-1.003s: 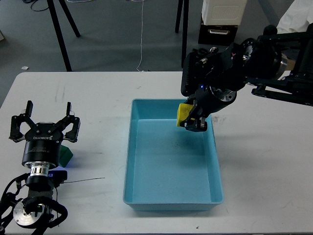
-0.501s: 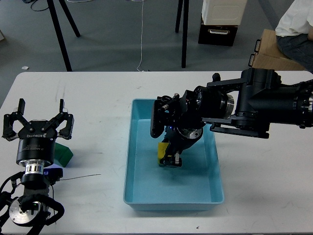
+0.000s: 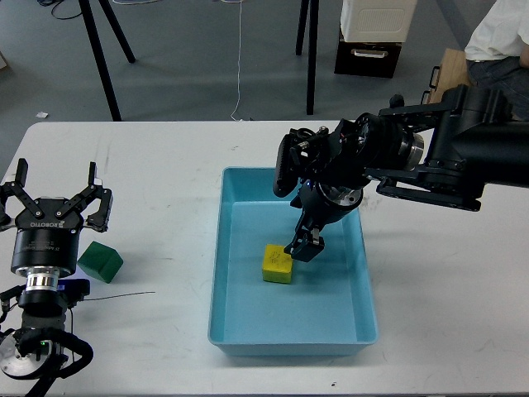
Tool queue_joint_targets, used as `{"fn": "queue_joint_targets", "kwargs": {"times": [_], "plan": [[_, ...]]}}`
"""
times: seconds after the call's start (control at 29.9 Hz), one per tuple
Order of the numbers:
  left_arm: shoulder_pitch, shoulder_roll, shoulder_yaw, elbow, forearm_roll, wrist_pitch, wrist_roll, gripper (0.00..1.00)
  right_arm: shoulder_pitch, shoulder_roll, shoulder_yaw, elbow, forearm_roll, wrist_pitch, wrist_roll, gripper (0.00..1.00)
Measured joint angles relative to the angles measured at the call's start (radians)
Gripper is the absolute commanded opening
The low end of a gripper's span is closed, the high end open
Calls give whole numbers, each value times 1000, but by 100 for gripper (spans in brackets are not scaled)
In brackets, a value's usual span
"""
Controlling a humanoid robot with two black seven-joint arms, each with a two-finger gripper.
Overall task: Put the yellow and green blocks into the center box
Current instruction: 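Lower the yellow cube into the tray and open the right gripper, then withdraw the right gripper and move the left gripper toward the green cube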
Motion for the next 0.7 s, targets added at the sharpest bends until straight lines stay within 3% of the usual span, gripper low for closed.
{"fn": "queue_joint_targets", "kwargs": {"times": [0.1,0.2,0.3,0.4,0.5,0.57,0.6,0.63,0.7], "plan": [[-39,112,15,1,85,62,9,100,-4,-68,169,-2,63,0,0,98],[-98,219,32,11,125,148,47,100,-39,-95,364,-1,150,0,0,98],[-175,306,48,49,138,215,132,100,-78,-92,540,-3,231,0,0,98],[-254,388,62,101,147,245,246,100,-124,-77,668,4,335,0,0,98],[-316,445,65,139,202,223,302,100,-188,-45,772,15,458,0,0,98],[-342,467,51,146,284,164,299,100,-243,-29,838,18,520,-7,0,98],[-349,481,34,148,338,120,278,100,-270,-25,863,20,538,-18,0,98],[-353,493,14,150,385,80,248,100,-300,-21,890,22,553,-35,0,98],[-356,513,-37,152,498,-5,136,100,-363,-18,945,38,582,-77,0,98]]}}
